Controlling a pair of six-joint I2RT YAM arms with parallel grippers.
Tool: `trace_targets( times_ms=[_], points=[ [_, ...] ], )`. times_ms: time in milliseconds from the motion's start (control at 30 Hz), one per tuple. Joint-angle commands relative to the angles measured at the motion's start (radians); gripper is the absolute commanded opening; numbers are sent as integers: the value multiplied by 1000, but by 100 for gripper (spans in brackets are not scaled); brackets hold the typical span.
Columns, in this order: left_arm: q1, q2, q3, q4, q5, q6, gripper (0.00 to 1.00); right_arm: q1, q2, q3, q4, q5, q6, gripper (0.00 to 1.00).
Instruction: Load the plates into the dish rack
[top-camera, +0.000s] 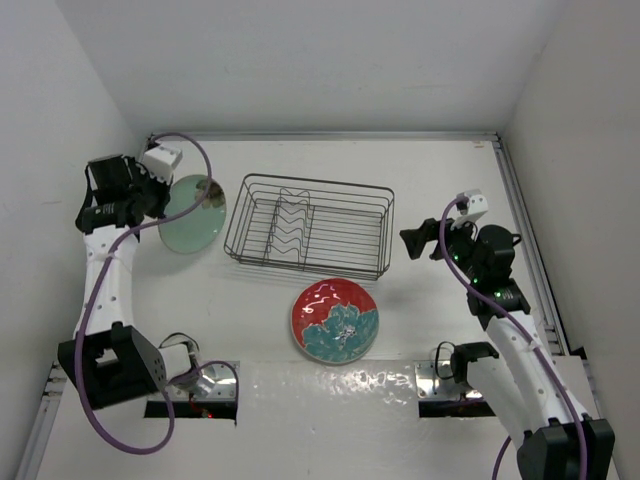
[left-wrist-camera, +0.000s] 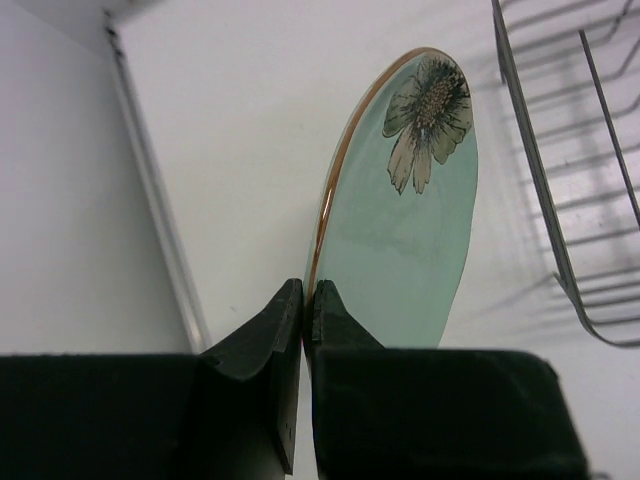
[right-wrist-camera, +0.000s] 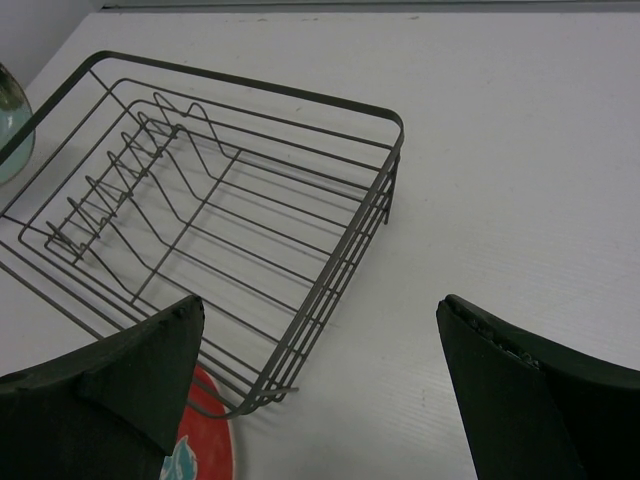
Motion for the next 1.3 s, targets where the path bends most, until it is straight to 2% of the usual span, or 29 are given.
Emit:
trace_targets(
  times_ms=[0, 67, 167, 333, 467, 533, 567, 667, 800, 1033, 1267],
  points=[
    [-36, -61, 89, 288, -25, -28, 0, 4, 7, 8, 65, -9, 6, 97],
    [-62, -54, 119, 360, -47, -40, 0, 4, 23, 11, 68, -12, -5, 97],
    [-102, 4, 197, 368, -67, -53, 0, 6, 47, 31, 70, -16, -26, 97],
    [-283, 121, 418, 307, -128, -40, 0, 4, 104, 167, -16, -12, -51, 96],
    [-456, 215, 553, 229, -67, 15, 0, 4, 110, 195, -31, -6, -74, 96],
    [-493, 251, 572, 181, -30, 73, 0, 6, 106, 184, -28, 13, -79, 96],
    [-513, 262, 593, 160, 34, 94, 0, 4, 106, 178, -27, 17, -83, 96],
    [-530, 296, 618, 97, 181, 172, 0, 4, 113, 164, -22, 28, -89, 96],
    [-560, 328, 618, 13, 255, 355, 0, 6, 145, 148, 2, 28, -57, 96],
    [-560, 359, 561, 46, 395, 475, 0, 6, 170, 163, -17, -33, -20, 95],
    [-560, 400, 521, 19, 425, 691, 0, 4, 152, 183, -69, -18, -42, 95]
  ],
)
